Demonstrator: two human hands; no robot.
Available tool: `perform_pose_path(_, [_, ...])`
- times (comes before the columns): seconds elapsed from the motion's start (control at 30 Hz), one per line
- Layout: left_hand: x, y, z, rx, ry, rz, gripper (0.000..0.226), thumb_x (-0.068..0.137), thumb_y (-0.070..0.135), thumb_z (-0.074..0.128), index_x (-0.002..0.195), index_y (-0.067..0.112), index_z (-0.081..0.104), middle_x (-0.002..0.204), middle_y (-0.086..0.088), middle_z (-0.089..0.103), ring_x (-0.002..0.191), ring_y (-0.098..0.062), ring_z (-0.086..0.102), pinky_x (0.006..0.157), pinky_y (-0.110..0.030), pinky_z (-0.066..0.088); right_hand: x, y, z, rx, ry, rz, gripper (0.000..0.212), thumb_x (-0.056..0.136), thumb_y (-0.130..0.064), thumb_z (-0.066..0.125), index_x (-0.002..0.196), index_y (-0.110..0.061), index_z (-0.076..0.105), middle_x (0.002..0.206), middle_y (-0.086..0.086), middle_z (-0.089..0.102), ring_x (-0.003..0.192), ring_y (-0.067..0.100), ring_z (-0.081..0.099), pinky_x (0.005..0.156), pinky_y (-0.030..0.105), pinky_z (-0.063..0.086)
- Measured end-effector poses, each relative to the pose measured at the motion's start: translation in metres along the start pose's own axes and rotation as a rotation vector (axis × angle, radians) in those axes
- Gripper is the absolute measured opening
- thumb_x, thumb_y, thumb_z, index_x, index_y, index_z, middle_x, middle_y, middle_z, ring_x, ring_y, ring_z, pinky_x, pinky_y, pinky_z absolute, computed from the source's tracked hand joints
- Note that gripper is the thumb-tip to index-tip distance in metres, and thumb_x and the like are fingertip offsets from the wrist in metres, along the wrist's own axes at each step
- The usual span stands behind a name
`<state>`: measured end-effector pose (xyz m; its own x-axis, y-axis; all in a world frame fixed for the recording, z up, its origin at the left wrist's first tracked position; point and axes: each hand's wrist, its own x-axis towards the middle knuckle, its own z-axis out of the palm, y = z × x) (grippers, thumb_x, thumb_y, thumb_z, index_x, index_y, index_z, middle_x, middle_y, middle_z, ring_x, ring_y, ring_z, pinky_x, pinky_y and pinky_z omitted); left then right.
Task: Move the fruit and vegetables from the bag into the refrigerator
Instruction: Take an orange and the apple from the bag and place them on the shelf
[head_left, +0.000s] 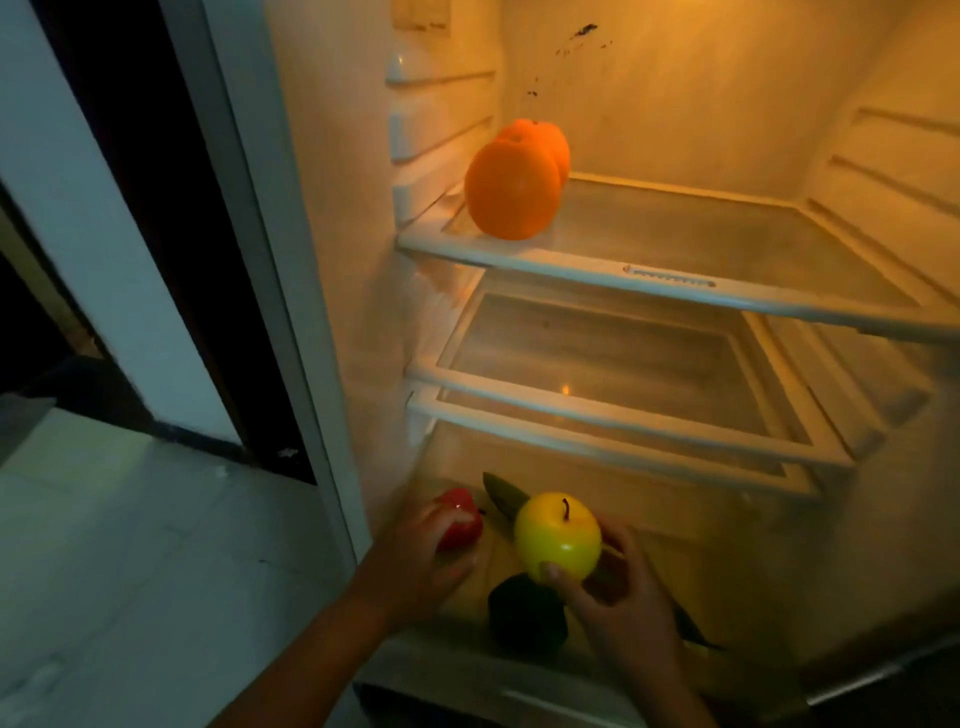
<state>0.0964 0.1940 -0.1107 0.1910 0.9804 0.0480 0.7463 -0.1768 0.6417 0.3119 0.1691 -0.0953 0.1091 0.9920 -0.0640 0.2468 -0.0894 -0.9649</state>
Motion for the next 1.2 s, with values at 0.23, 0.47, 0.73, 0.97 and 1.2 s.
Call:
perform_pose_path(0.23, [-0.019, -0.024, 0.026, -0.337, -0.018, -0.218, 0.074, 0.061, 0.081, 0.052, 0.119, 0.036, 0.049, 0.12, 0.012, 0.05, 0.11, -0.004, 0.051, 0.079, -0.011, 0.041, 0.01, 0.034, 0.011, -0.088, -0.115, 0.085, 0.068, 0.066, -0.019, 0.083, 0.121, -0.029, 0.045, 0.122, -0.006, 0.05, 0.102, 0.013, 0.054, 0.07, 0.019, 0.049])
perform_pose_path(0.47, [-0.003, -0.01, 0.026, -0.481, -0.062, -0.2, 0.083, 0.057, 0.064, 0.063, 0.13, 0.031, 0.043, 0.129, 0.01, 0.046, 0.118, -0.008, 0.047, 0.095, -0.023, 0.044, 0.019, 0.039, 0.031, -0.232, -0.228, -0.077, 0.075, 0.066, -0.023, 0.084, 0.126, -0.037, 0.041, 0.118, -0.021, 0.047, 0.109, 0.002, 0.05, 0.09, 0.022, 0.049])
perform_pose_path(0.73, [-0.004, -0.017, 0.028, -0.416, -0.076, -0.166, 0.054, 0.079, 0.037, 0.068, 0.124, 0.037, 0.039, 0.116, 0.022, 0.043, 0.11, -0.005, 0.047, 0.084, -0.011, 0.043, 0.032, 0.04, 0.036, -0.345, -0.363, -0.164, 0.082, 0.07, -0.026, 0.081, 0.135, -0.038, 0.033, 0.123, -0.025, 0.038, 0.107, -0.006, 0.045, 0.078, 0.007, 0.045])
perform_pose_path(0.97, [-0.011, -0.03, 0.031, -0.38, -0.08, -0.201, 0.077, 0.068, 0.073, 0.054, 0.134, 0.034, 0.04, 0.128, 0.008, 0.048, 0.114, -0.006, 0.051, 0.09, -0.022, 0.048, 0.046, 0.044, 0.044, -0.387, -0.435, -0.216, 0.072, 0.07, -0.037, 0.078, 0.133, -0.035, 0.042, 0.129, -0.013, 0.046, 0.117, 0.009, 0.049, 0.09, 0.026, 0.051])
perform_pose_path(1.2, [-0.008, -0.021, 0.02, -0.453, -0.053, -0.148, 0.074, 0.066, 0.071, 0.051, 0.131, 0.038, 0.041, 0.131, 0.01, 0.049, 0.113, -0.001, 0.051, 0.087, -0.016, 0.048, 0.042, 0.029, 0.044, -0.333, -0.367, -0.263, 0.067, 0.07, -0.03, 0.08, 0.119, -0.049, 0.038, 0.117, -0.026, 0.041, 0.106, 0.0, 0.048, 0.078, 0.012, 0.05])
